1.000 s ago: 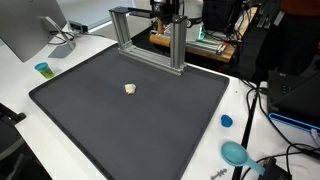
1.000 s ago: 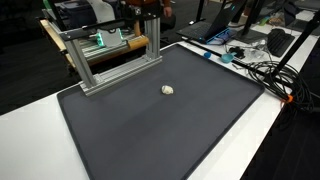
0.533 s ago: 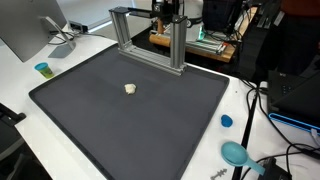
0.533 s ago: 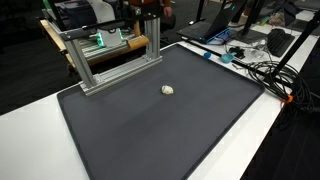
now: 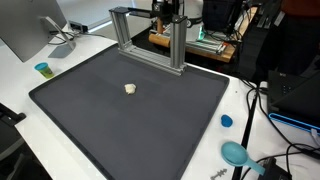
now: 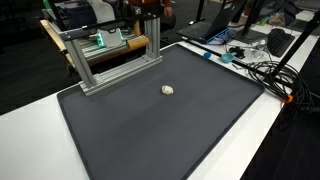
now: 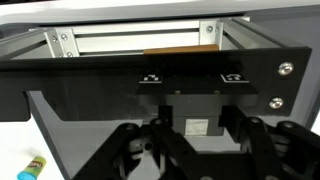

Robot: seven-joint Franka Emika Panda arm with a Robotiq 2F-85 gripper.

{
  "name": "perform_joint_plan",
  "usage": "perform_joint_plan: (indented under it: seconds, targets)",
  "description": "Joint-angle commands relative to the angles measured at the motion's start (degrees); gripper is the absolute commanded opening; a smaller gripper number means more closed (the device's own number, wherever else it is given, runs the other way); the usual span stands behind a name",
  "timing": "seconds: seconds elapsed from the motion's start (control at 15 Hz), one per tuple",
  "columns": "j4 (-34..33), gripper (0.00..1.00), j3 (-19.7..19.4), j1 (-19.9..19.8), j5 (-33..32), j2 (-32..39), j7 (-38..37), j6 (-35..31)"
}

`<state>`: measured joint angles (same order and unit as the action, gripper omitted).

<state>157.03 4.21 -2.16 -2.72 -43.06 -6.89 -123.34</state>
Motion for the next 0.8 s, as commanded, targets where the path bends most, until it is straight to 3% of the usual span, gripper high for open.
perform_joint_plan:
  seconds: [0.0,0.07,0.13,0.2,0.33,0.47,0.73]
  targets:
    - [1.07,0.31,1.41,-1.27,-1.55,-0.49,-3.29,2.42]
    - [1.20,0.51,1.75,-1.49,-1.79,-0.47,-3.84,2.81]
    - [1.31,0.80,1.68,-1.35,-1.52,-0.53,-3.92,2.97]
    - [1.32,0.32,1.69,-1.37,-1.32,-0.43,-4.30,3.22]
    - [0.01,0.34,1.68,-1.26,-1.04,0.84,-4.83,4.43]
    - [0.71,0.26,1.22,-0.57,-0.39,0.45,-4.11,5.53]
    - [0.38,0.23,0.57,-0.21,0.60,0.66,-3.89,5.26]
